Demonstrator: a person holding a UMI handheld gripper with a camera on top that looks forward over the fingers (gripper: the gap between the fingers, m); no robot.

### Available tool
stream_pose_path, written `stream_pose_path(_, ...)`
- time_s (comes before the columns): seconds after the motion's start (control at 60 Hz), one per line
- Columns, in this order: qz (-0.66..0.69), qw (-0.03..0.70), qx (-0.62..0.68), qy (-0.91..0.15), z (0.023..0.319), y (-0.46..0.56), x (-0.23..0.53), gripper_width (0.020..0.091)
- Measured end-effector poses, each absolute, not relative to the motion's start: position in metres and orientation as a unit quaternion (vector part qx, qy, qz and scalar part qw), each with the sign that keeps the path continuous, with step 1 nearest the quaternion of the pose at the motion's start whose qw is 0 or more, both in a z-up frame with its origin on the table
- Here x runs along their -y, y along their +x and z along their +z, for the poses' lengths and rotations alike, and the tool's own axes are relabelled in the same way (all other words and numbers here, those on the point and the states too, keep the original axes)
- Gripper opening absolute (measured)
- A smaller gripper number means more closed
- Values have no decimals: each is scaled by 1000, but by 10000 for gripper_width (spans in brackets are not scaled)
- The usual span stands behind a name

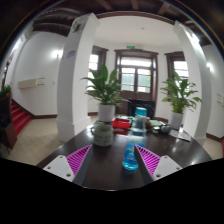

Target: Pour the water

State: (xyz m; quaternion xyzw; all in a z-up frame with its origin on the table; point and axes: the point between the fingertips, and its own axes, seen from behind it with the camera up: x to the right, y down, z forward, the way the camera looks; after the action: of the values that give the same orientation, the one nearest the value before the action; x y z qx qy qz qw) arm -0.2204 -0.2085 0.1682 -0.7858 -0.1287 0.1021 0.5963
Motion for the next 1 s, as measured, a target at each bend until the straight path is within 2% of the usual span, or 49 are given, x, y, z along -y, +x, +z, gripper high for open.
stream_pose_path(0.05, 85, 596, 111, -791, 136, -204, 205, 854)
stream_pose_path(0.183, 81, 597, 65, -796, 96, -175, 176, 859)
stream_pose_path(0.3, 75, 600, 57, -795, 81, -163, 136, 857)
stream_pose_path(0.467, 64, 602, 58, -794, 75, -163, 91, 840)
stream_pose_path(0.65, 79, 619, 60, -779, 74, -172, 68, 633)
stream_pose_path(0.667, 81, 621, 64, -777, 74, -174, 68, 649)
stream_pose_path(0.683, 81, 622, 67, -776, 74, -176, 68, 550)
stream_pose_path(0.717, 78, 627, 69, -772, 75, -178, 67, 550)
stream_pose_path(0.783, 72, 628, 69, -772, 75, -180, 69, 464)
stream_pose_path(0.8, 70, 626, 64, -774, 74, -179, 69, 481)
stream_pose_path(0.817, 70, 626, 59, -774, 75, -178, 69, 420)
stream_pose_path(0.85, 72, 625, 52, -776, 74, -178, 69, 387)
stream_pose_path(0.883, 71, 625, 50, -775, 74, -178, 69, 401)
stream_pose_path(0.9, 69, 626, 50, -775, 76, -175, 65, 349)
stream_pose_path(1.0, 63, 630, 51, -773, 75, -175, 68, 349)
